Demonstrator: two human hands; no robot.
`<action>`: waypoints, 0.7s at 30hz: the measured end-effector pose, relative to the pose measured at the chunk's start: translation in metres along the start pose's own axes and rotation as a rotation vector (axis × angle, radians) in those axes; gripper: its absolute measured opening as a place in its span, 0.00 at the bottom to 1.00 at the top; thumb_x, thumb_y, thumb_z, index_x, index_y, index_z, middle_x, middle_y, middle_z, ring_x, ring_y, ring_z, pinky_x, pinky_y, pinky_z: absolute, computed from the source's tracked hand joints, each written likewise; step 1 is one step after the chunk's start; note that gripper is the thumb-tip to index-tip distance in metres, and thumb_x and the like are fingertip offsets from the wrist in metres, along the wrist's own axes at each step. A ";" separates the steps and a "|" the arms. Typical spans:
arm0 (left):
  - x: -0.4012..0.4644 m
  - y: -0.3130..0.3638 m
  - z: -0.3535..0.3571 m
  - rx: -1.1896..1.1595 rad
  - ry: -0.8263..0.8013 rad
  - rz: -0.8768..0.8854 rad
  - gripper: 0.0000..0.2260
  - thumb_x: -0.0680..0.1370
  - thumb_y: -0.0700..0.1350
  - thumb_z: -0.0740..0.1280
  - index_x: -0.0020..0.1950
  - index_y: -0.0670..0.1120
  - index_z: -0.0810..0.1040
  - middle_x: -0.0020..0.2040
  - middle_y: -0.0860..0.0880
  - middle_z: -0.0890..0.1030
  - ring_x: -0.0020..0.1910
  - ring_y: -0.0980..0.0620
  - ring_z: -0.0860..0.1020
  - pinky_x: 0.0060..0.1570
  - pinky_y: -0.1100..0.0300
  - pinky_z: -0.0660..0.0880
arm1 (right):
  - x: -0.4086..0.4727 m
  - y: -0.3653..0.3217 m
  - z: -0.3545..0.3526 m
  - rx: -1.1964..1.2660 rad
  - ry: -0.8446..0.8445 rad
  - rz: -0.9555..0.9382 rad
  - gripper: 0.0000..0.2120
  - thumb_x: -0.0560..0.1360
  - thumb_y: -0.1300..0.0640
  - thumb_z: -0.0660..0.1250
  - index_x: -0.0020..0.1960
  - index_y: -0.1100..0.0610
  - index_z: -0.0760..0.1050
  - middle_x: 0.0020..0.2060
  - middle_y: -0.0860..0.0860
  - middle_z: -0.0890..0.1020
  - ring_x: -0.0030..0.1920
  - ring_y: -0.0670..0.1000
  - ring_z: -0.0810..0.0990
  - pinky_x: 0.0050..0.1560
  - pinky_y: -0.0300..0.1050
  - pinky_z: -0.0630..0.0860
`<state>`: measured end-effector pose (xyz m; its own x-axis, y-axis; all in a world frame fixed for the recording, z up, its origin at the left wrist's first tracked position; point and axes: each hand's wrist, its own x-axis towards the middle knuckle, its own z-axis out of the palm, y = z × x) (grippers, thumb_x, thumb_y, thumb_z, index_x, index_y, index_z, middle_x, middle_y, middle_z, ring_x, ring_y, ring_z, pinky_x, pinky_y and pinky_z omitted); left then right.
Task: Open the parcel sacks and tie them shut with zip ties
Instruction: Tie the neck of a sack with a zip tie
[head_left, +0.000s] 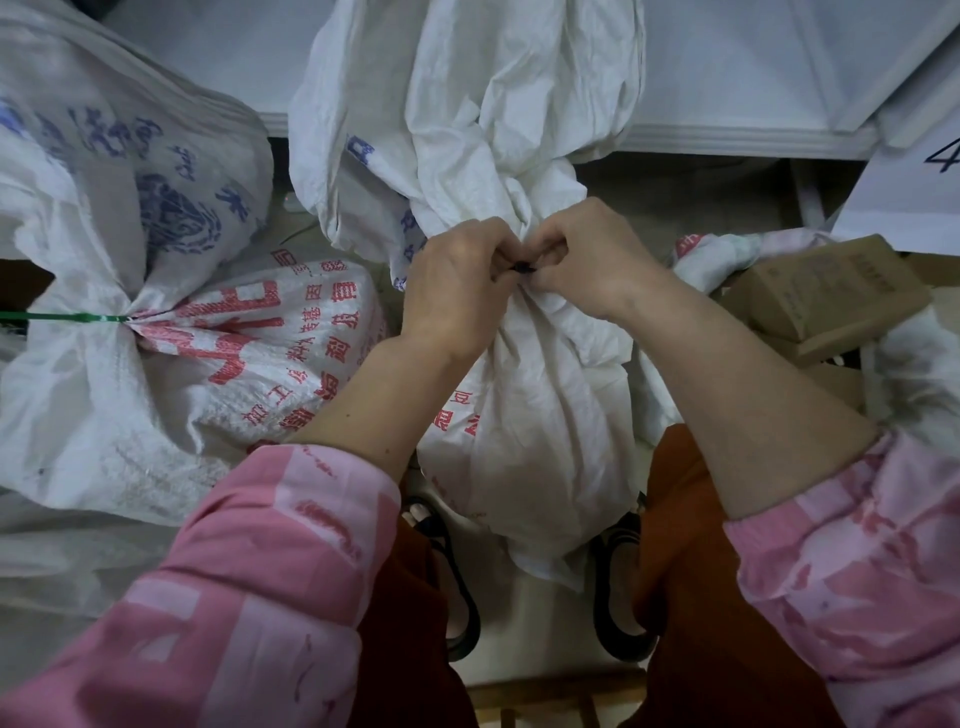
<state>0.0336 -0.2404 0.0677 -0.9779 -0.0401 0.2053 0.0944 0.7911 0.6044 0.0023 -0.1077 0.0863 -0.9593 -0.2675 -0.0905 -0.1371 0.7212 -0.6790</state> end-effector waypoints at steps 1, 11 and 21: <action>0.000 0.000 0.000 -0.002 0.000 -0.004 0.06 0.72 0.41 0.71 0.48 0.49 0.82 0.42 0.55 0.80 0.41 0.55 0.78 0.46 0.56 0.77 | 0.000 0.000 0.000 -0.025 0.014 -0.011 0.07 0.70 0.67 0.67 0.44 0.60 0.83 0.40 0.58 0.83 0.43 0.57 0.81 0.46 0.53 0.79; 0.005 -0.003 0.000 0.151 0.064 -0.049 0.05 0.75 0.43 0.67 0.50 0.49 0.81 0.48 0.50 0.81 0.47 0.49 0.79 0.47 0.50 0.76 | 0.004 0.003 0.004 -0.130 0.136 -0.049 0.02 0.70 0.64 0.70 0.42 0.63 0.81 0.41 0.58 0.82 0.42 0.56 0.79 0.45 0.53 0.79; 0.007 -0.011 -0.001 0.099 0.115 -0.032 0.08 0.75 0.36 0.66 0.50 0.45 0.82 0.48 0.48 0.81 0.45 0.50 0.79 0.47 0.55 0.76 | 0.007 0.002 0.005 0.026 0.281 -0.036 0.02 0.76 0.62 0.64 0.47 0.60 0.76 0.42 0.52 0.80 0.43 0.51 0.79 0.45 0.47 0.77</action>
<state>0.0257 -0.2499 0.0633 -0.9517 -0.1314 0.2775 0.0392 0.8443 0.5344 -0.0038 -0.1110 0.0808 -0.9853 -0.1027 0.1366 -0.1692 0.6971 -0.6967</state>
